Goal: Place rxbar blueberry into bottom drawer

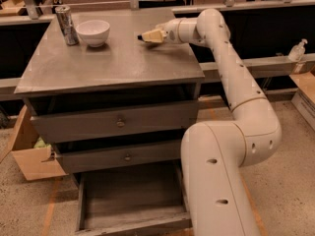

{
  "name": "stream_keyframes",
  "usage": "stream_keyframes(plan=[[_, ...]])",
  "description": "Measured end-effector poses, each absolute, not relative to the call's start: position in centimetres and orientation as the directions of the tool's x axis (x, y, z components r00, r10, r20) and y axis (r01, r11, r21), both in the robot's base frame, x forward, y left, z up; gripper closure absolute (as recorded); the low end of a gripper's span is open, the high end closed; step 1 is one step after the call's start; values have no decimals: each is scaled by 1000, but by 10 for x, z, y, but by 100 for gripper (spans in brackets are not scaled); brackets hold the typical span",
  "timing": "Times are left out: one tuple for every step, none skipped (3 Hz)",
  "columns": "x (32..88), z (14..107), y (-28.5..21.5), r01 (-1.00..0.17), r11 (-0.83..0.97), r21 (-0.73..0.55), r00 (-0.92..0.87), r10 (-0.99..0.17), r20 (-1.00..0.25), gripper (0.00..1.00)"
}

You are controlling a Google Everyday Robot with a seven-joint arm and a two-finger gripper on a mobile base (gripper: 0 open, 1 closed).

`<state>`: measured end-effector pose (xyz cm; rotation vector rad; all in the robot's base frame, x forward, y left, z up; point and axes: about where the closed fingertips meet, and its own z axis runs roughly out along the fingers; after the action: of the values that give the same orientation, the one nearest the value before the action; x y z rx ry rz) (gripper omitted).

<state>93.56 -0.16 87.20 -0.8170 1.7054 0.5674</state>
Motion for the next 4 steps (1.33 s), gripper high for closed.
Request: stream_keyframes(plan=[[905, 910, -17, -804, 592, -51, -113, -237, -965, 100], [858, 941, -15, -874, 482, -61, -76, -259, -963, 100], [789, 962, -7, -940, 339, -30, -80, -306, -949, 100], [748, 967, -1, -962, 272, 1, -94, -331, -939, 100]])
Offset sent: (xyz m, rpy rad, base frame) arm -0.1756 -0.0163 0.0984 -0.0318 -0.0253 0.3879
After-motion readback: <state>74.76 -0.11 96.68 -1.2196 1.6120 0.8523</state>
